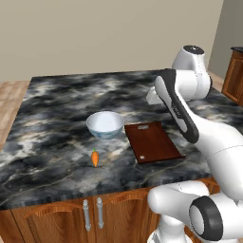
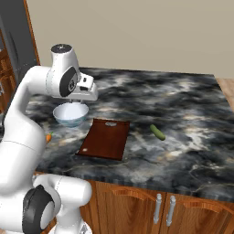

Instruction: Place the two vegetables and bowl onto the tray for setting up a vegetable dip station.

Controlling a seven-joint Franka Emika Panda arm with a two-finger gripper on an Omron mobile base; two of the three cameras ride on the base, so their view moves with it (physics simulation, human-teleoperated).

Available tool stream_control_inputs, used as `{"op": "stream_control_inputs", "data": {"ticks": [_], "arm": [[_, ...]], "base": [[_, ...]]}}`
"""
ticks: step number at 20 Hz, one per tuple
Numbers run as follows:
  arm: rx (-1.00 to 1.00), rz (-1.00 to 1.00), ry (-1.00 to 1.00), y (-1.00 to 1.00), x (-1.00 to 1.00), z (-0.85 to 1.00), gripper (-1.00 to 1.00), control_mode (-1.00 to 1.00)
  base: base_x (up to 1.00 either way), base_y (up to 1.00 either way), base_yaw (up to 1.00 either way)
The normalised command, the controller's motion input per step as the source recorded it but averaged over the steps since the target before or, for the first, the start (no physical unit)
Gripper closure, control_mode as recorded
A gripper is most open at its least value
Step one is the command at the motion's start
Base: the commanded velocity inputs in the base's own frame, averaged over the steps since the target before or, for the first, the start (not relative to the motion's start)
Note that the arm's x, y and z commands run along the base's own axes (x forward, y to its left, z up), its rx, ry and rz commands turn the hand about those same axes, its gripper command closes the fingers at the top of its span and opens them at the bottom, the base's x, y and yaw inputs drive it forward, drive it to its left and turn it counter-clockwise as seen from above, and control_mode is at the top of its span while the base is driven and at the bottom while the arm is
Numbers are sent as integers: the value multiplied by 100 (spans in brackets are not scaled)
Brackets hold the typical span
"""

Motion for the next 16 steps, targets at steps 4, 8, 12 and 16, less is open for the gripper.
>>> {"op": "stream_control_inputs", "data": {"ticks": [4, 8, 12, 16], "arm": [[0, 0, 0, -1, 0, 0, -100, -100], [0, 1, 0, -13, 0, 0, -100, -100], [0, 9, 0, -51, 0, -3, -100, -100], [0, 11, 0, -57, 3, -8, -100, -100]], "base": [[0, 0, 0], [0, 0, 0], [0, 0, 0], [0, 0, 0]]}}
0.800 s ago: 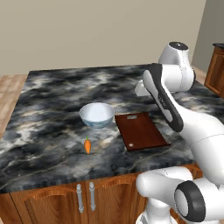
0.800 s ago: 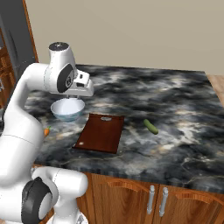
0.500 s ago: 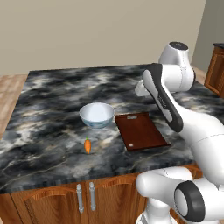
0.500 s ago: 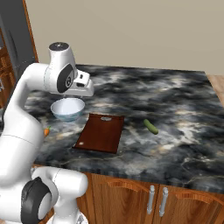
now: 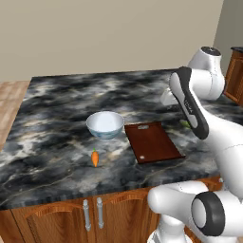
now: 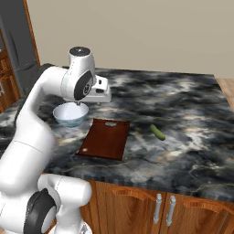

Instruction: Place the two vegetables and bowl onto the tray for setting up a vegetable dip station.

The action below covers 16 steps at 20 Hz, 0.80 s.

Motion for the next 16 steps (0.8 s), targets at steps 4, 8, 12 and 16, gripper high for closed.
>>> {"op": "stream_control_inputs", "data": {"ticks": [4, 8, 12, 16], "arm": [[-1, 11, 0, -59, 15, -14, -100, -100], [-4, 9, 0, -55, 24, -22, -100, -100], [-6, 8, 0, -53, 28, -25, -100, -100], [-7, 7, 0, -46, 32, -29, -100, -100]], "base": [[0, 0, 0], [0, 0, 0], [0, 0, 0], [0, 0, 0]]}}
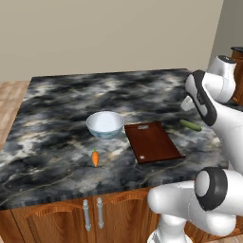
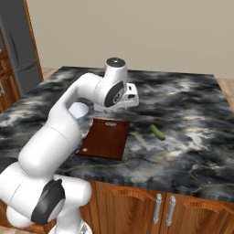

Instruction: Place the two vegetables and bowl onto the tray for setting up a vegetable dip station.

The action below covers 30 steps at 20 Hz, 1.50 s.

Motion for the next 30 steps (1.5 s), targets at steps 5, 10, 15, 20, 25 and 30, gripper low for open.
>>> {"op": "stream_control_inputs", "data": {"ticks": [5, 10, 15, 20, 25, 30], "arm": [[-7, 6, 2, -39, 38, -28, -100, -100], [-9, 3, 3, -35, 45, -32, -100, -100], [-9, 1, 3, -37, 50, -32, -100, -100], [-4, 3, 5, -33, 45, -33, -100, -100], [-2, 4, 11, -23, 43, -38, -100, -100], [0, 2, 11, -19, 47, -35, -100, -100]], "base": [[0, 0, 0], [0, 0, 0], [0, 0, 0], [0, 0, 0], [0, 0, 0], [0, 0, 0]]}}
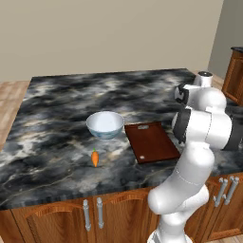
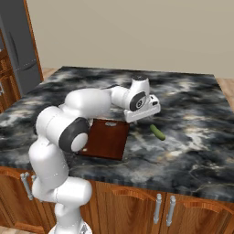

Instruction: Place the two vegetables and bowl onto the tray for setting up a vegetable dip station.

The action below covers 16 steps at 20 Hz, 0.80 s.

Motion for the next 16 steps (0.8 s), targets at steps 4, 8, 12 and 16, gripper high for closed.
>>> {"op": "stream_control_inputs", "data": {"ticks": [4, 8, 12, 16], "arm": [[0, 0, 11, -22, 45, -26, -100, -100], [0, 0, 9, -26, 49, -13, -100, -100], [0, 0, 8, -30, 44, -14, -100, -100], [0, 0, 7, -26, 39, -25, -100, -100]], "base": [[0, 0, 0], [0, 0, 0], [0, 0, 0], [0, 0, 0]]}}
